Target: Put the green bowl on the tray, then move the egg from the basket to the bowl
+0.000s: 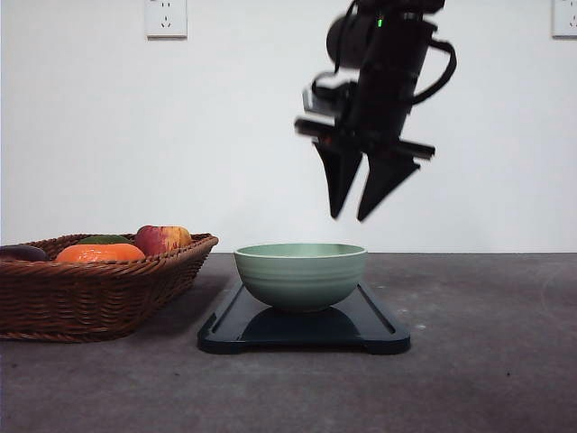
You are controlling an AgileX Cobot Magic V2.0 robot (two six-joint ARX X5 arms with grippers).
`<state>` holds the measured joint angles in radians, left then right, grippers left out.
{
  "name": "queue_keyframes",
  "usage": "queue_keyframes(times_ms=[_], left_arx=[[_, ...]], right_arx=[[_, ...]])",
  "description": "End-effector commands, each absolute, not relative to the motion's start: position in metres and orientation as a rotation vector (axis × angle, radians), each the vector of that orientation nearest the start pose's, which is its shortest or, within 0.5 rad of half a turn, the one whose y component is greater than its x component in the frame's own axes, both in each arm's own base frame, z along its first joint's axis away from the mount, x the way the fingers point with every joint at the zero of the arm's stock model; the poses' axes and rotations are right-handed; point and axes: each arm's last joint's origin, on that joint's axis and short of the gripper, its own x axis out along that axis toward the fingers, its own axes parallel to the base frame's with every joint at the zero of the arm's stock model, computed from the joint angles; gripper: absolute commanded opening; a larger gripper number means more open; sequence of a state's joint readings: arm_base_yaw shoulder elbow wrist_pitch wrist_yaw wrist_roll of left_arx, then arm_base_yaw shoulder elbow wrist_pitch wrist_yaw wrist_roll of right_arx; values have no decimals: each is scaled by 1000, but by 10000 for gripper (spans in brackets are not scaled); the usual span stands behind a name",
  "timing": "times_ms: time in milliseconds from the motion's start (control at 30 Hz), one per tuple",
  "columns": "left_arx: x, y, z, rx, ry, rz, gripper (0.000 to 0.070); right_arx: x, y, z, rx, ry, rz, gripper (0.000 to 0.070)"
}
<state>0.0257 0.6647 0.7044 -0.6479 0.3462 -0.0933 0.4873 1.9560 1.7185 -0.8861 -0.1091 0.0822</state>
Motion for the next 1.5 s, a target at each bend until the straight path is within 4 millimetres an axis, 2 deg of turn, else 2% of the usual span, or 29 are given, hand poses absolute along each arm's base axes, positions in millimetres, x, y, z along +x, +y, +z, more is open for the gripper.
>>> queue_keyframes(times_ms=[0, 133, 300, 467, 667, 933, 1100, 1233, 1467], left_arx=[[134, -7, 288, -201, 591, -290, 346], [134, -7, 288, -201, 590, -290, 346], [134, -7, 288, -201, 589, -290, 346], [134, -7, 289, -200, 587, -290, 347], [134, -7, 289, -201, 582, -290, 347], [136, -7, 292, -271, 559, -273, 347], [142, -8, 297, -354, 589, -273, 353], [154, -14, 309, -348, 633, -301, 353], [193, -29, 326, -288, 818, -306, 353]], right_arx=[[360, 201, 260, -154, 1118, 499, 228], [340, 199, 260, -149, 1051, 527, 228], [305, 182, 258, -124, 940, 559, 228], [264, 154, 254, -111, 828, 586, 227], [220, 117, 246, -119, 780, 566, 227], [173, 75, 246, -70, 666, 513, 227], [154, 59, 246, -59, 606, 481, 227], [150, 53, 249, -49, 576, 456, 227], [151, 52, 249, -46, 575, 448, 227]])
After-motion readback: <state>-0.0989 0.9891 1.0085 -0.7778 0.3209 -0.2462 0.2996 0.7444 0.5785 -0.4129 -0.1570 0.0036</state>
